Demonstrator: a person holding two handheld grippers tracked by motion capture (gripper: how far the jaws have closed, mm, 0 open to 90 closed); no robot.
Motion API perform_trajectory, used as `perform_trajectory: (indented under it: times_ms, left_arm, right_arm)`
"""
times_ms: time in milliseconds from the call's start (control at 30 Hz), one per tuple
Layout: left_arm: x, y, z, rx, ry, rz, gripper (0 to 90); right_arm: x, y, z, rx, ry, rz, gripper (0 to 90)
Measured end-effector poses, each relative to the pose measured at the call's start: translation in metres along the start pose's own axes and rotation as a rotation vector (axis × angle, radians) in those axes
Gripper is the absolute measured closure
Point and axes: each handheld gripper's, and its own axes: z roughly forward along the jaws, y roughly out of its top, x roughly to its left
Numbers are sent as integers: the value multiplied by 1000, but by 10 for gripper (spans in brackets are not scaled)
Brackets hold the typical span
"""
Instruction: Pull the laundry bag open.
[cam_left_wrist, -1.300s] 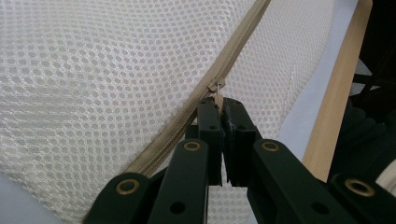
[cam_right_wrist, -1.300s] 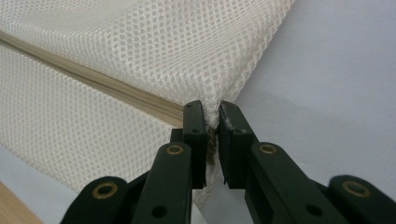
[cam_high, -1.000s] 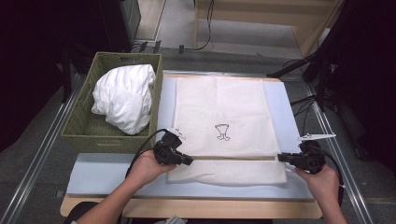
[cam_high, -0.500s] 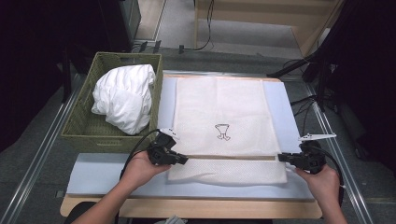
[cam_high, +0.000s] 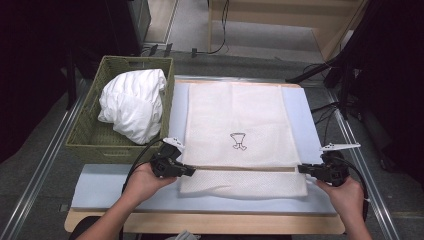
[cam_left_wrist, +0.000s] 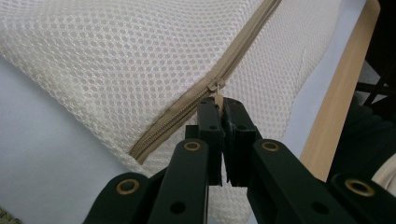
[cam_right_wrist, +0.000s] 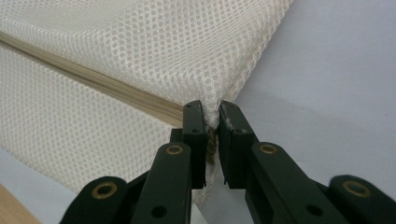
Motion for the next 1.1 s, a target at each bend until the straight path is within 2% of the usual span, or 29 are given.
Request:
perform_trajectory:
  times_ms: [233, 467, 667, 733, 833, 967, 1100]
  left_arm:
    - [1, -1, 0, 5, 2, 2, 882]
    - [5, -7, -13, -25, 3, -10, 882]
    - [13, -18, -25, -35, 23, -51, 882]
    - [18, -25, -32, -54, 23, -70, 882]
    - [20, -28, -39, -79, 16, -78, 882]
    - [22, -29, -38, -56, 27, -77, 882]
    - [20, -27, -33, -39, 41, -72, 882]
  right_arm:
    - [-1, 0, 0, 1, 5, 1, 830]
    - [-2, -1, 0, 3, 5, 2, 828]
    - [-2, -1, 0, 4, 3, -2, 830]
    - [-2, -1, 1, 2, 9, -1, 830]
    - [0, 0, 1, -1, 16, -12, 830]
    - [3, 2, 3, 1, 16, -28, 831]
    - [1, 1, 2, -1, 18, -20, 828]
